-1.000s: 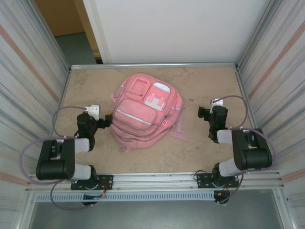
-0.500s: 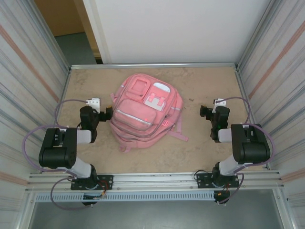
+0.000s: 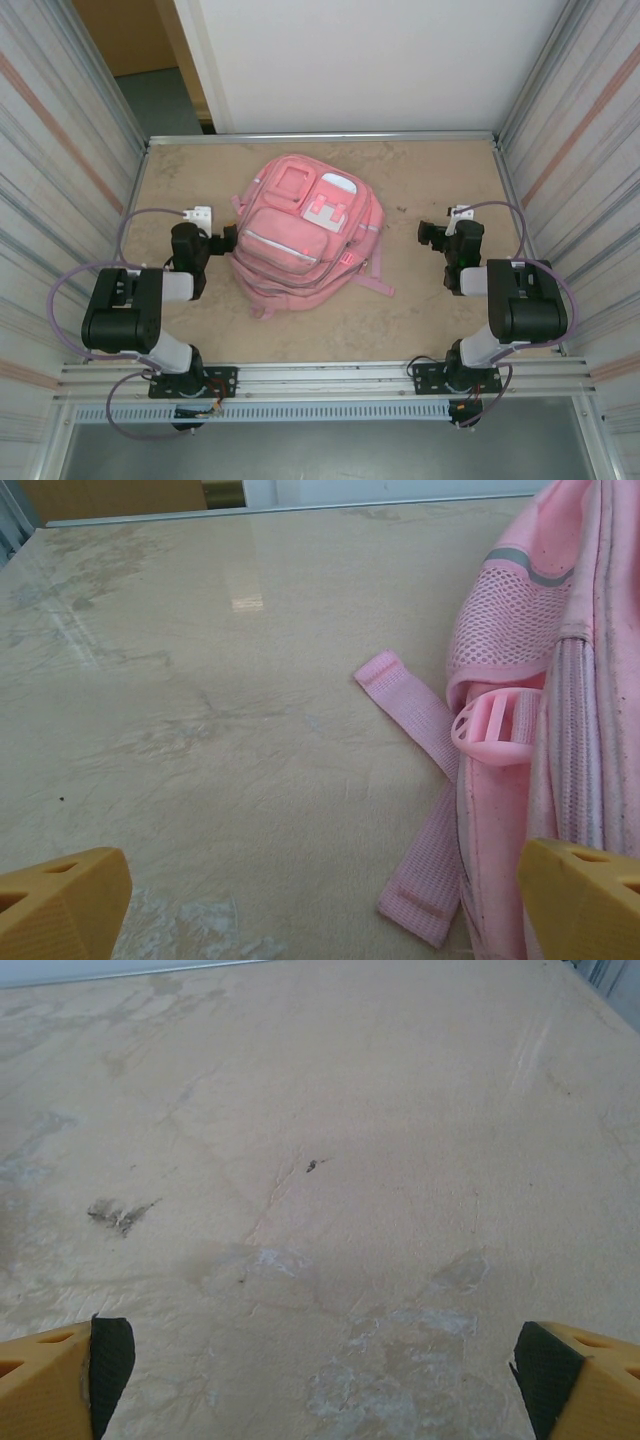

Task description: Pack the student bag

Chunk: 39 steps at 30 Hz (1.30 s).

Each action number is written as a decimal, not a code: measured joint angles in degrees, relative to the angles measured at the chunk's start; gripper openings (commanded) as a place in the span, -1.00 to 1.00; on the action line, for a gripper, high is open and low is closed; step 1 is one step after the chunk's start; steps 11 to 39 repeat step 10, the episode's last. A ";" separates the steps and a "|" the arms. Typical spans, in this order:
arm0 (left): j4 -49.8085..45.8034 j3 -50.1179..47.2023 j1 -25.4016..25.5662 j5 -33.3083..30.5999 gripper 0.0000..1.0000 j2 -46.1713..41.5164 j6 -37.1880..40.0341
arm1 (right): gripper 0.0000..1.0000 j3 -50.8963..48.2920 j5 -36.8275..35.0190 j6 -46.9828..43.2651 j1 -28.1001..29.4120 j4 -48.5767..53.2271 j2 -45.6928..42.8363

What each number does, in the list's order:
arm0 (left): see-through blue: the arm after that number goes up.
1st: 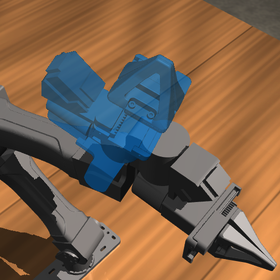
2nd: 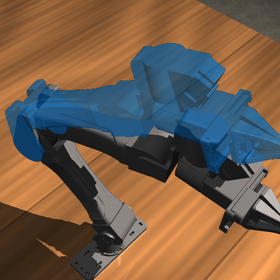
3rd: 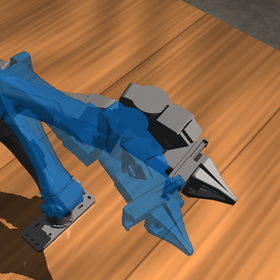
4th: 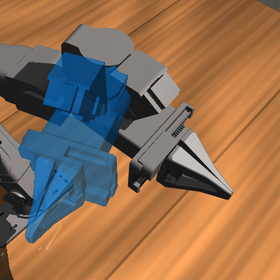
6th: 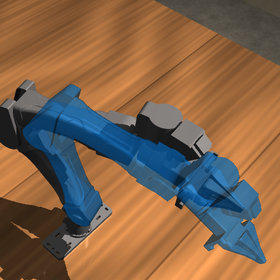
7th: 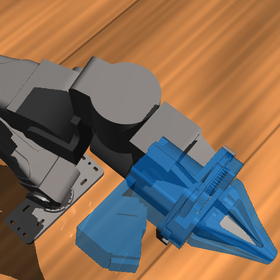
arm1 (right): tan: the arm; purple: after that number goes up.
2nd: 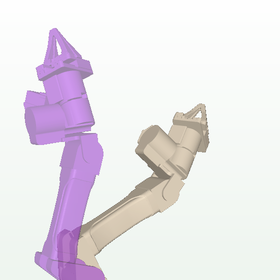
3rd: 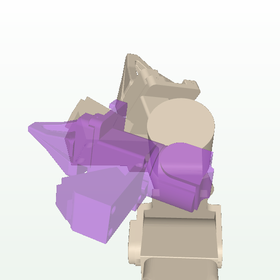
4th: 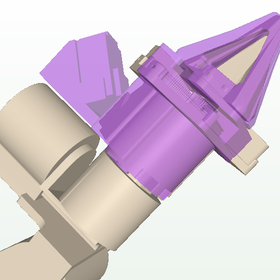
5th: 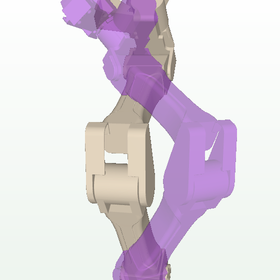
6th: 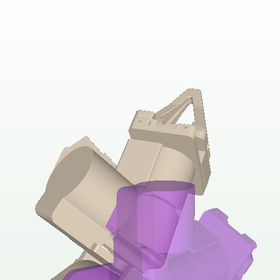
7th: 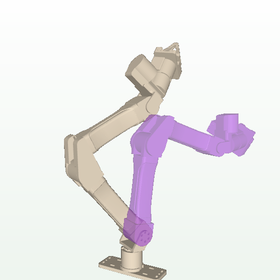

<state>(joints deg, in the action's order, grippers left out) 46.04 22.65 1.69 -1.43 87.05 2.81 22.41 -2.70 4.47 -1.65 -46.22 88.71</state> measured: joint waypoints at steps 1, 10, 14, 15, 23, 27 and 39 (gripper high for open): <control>0.02 0.00 0.00 0.00 0.97 0.00 0.00 | 0.98 0.04 0.07 0.00 0.00 0.02 -0.02; 0.02 0.00 0.00 -0.17 0.97 0.00 0.00 | 0.98 0.11 1.49 -0.02 0.00 0.24 0.00; 0.02 0.00 0.00 -0.17 0.97 0.00 0.00 | 0.98 0.11 1.49 -0.02 0.00 0.24 0.00; 0.02 0.00 0.00 -0.17 0.97 0.00 0.00 | 0.98 0.11 1.49 -0.02 0.00 0.24 0.00; 0.02 0.00 0.00 -0.17 0.97 0.00 0.00 | 0.98 0.11 1.49 -0.02 0.00 0.24 0.00; 0.02 0.00 0.00 -0.17 0.97 0.00 0.00 | 0.98 0.11 1.49 -0.02 0.00 0.24 0.00; 0.02 0.00 0.00 -0.17 0.97 0.00 0.00 | 0.98 0.11 1.49 -0.02 0.00 0.24 0.00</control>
